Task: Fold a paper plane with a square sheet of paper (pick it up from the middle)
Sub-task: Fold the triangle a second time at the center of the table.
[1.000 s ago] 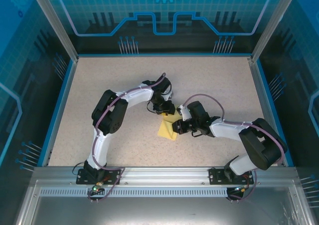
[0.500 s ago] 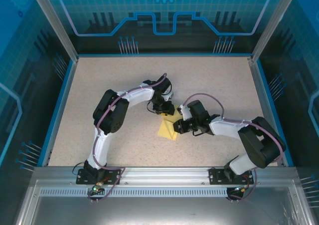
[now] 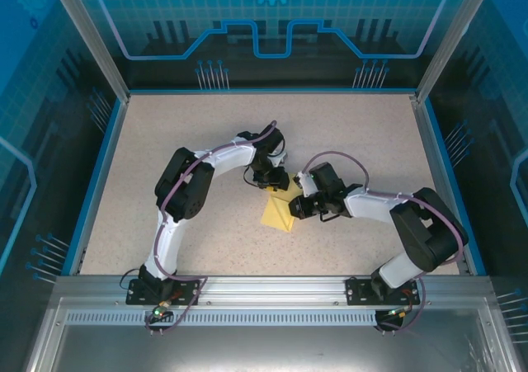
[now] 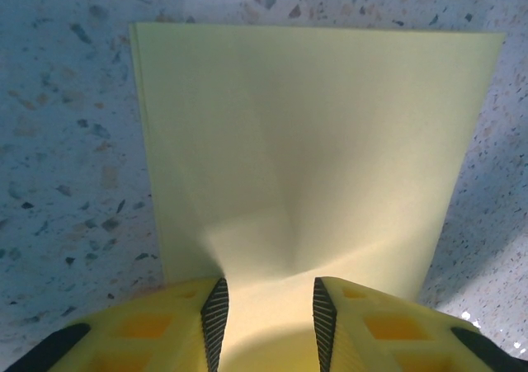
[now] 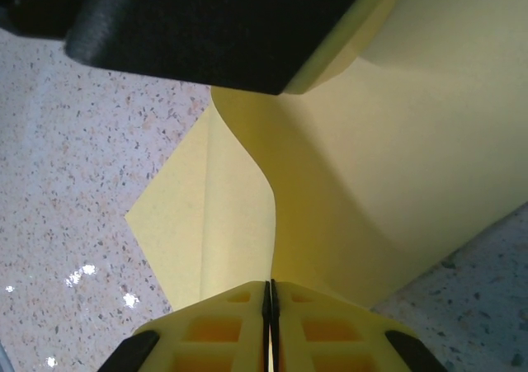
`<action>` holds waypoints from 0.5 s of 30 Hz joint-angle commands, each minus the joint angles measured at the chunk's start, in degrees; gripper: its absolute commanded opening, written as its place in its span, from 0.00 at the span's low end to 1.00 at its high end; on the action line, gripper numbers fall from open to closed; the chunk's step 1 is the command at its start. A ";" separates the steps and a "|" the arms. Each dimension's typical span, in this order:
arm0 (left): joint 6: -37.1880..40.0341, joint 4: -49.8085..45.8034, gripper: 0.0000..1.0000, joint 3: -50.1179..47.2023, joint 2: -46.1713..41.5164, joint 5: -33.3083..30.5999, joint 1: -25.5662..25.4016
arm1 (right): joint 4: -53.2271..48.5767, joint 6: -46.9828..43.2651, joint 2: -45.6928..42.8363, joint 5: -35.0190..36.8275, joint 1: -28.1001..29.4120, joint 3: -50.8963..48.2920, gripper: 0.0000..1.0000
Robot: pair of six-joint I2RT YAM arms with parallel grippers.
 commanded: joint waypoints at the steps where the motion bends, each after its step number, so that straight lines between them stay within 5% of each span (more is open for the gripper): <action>1: 1.63 -1.75 0.37 0.60 2.47 -1.47 0.22 | -2.43 -1.92 1.48 0.67 -1.05 1.71 0.11; 15: 1.81 -1.83 0.37 0.43 2.72 -1.49 0.26 | -3.98 -3.21 3.14 1.93 -1.94 2.78 0.11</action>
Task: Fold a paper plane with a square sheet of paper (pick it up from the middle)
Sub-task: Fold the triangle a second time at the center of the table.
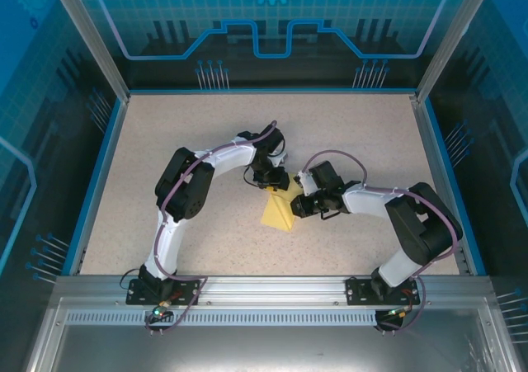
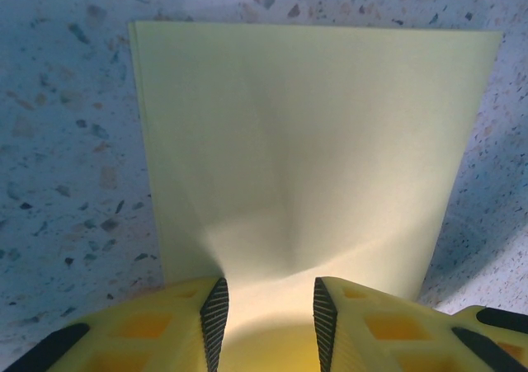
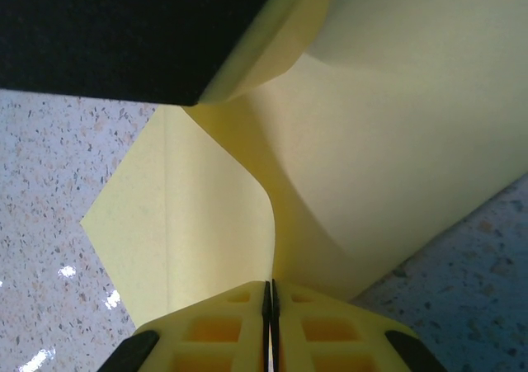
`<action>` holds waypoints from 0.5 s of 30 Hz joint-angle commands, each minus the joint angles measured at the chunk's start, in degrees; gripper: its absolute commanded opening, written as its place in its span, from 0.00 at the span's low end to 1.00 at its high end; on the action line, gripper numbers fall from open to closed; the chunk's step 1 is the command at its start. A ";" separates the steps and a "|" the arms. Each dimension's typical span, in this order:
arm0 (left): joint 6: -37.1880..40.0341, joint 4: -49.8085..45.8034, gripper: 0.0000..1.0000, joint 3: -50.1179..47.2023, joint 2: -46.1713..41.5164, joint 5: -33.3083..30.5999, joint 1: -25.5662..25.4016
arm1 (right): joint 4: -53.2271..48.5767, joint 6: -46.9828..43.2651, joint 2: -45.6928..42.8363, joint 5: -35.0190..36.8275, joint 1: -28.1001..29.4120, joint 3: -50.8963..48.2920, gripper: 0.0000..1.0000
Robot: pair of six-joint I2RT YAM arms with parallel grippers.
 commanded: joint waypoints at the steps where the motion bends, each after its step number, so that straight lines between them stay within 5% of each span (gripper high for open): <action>1: 1.65 -1.70 0.37 0.50 2.76 -1.47 0.27 | -1.72 -1.31 0.67 0.67 -0.82 1.11 0.11; 15: 1.67 -1.96 0.38 0.63 2.79 -1.23 0.24 | -2.91 -1.71 2.80 1.53 -0.88 2.07 0.12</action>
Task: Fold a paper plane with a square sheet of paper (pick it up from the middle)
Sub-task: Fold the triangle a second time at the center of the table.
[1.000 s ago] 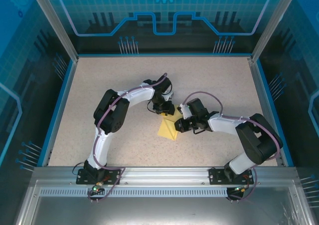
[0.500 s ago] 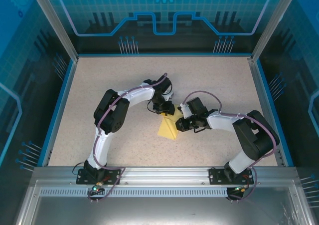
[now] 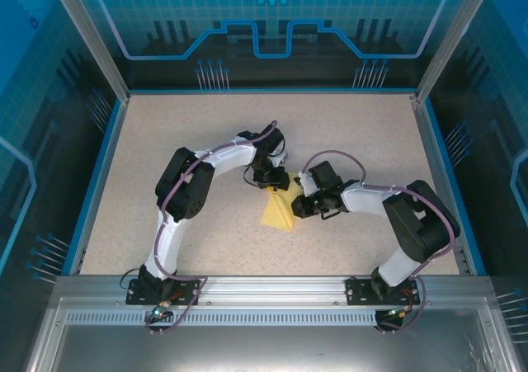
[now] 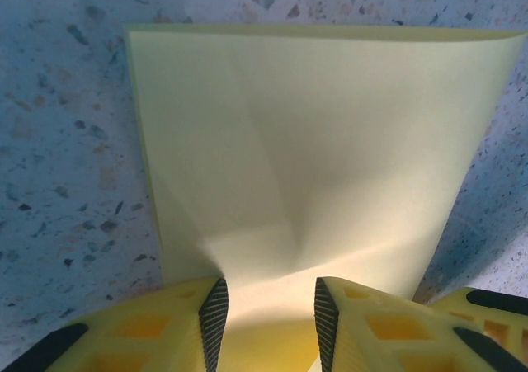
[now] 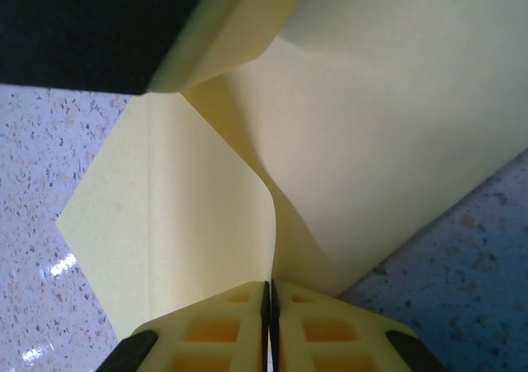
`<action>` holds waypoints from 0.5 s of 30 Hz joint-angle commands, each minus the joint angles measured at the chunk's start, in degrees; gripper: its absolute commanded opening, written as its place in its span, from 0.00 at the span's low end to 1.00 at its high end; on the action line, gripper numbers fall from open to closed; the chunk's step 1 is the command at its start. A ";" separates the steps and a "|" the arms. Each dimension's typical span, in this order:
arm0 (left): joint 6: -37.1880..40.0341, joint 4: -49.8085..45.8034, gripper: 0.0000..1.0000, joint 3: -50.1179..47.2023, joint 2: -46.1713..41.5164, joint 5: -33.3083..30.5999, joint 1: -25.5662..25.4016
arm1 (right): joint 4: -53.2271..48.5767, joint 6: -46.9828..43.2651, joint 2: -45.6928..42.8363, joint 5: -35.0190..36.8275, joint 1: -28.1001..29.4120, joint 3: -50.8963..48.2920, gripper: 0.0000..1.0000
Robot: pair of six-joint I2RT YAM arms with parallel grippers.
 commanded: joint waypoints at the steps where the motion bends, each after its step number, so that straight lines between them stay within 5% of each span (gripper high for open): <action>1: 1.59 -1.53 0.38 0.26 2.61 -1.04 0.21 | -1.72 -1.17 1.38 0.60 -0.64 1.39 0.12; 15: 1.14 -1.31 0.38 0.69 2.22 0.31 0.22 | -3.41 -1.51 2.43 1.48 -0.48 1.56 0.13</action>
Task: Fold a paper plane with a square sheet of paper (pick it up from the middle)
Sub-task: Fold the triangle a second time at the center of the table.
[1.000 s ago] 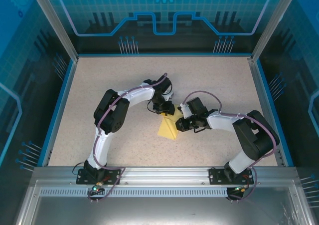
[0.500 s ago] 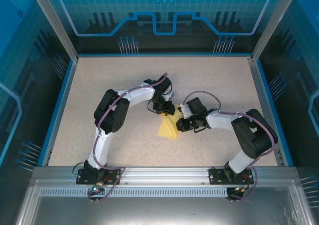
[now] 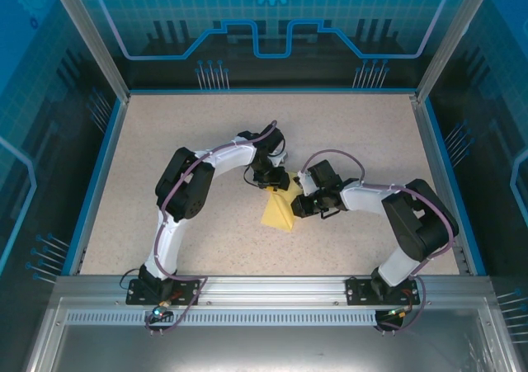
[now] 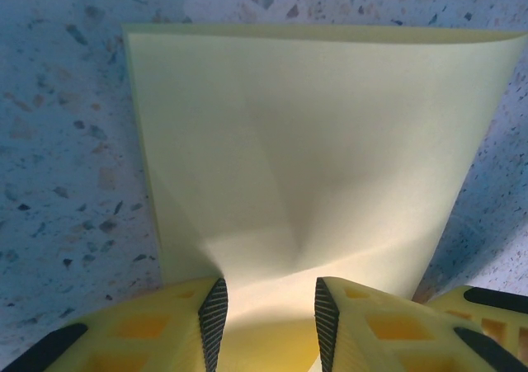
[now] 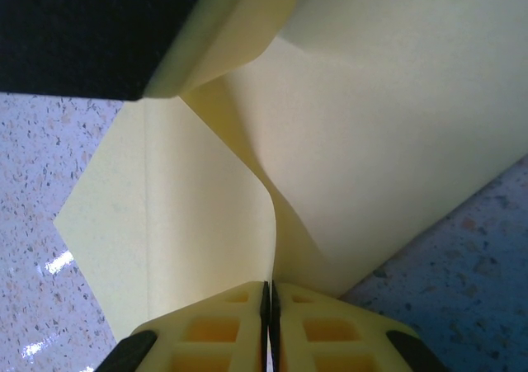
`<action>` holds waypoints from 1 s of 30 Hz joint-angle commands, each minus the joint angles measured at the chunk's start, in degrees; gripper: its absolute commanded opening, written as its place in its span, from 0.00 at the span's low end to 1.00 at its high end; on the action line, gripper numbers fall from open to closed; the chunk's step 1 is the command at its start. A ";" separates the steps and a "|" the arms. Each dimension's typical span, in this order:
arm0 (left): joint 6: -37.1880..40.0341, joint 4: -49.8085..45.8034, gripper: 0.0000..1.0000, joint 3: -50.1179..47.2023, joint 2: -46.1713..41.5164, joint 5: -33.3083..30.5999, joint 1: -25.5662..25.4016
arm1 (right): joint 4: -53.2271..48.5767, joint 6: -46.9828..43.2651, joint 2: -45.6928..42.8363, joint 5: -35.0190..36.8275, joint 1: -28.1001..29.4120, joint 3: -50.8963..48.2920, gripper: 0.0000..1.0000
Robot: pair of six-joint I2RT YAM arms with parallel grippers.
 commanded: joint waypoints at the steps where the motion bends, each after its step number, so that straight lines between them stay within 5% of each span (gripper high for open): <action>1: 1.06 -1.26 0.38 0.92 2.05 0.41 0.23 | -2.16 -1.14 1.96 1.65 -0.51 0.66 0.13; 21: -0.56 -2.58 0.41 6.19 -4.47 1.78 1.14 | -4.55 -1.56 4.32 3.11 -0.20 1.03 0.12; 30: -9.79 5.66 0.39 -9.39 -16.42 7.43 1.19 | -4.46 -1.56 4.80 2.72 -0.14 0.87 0.12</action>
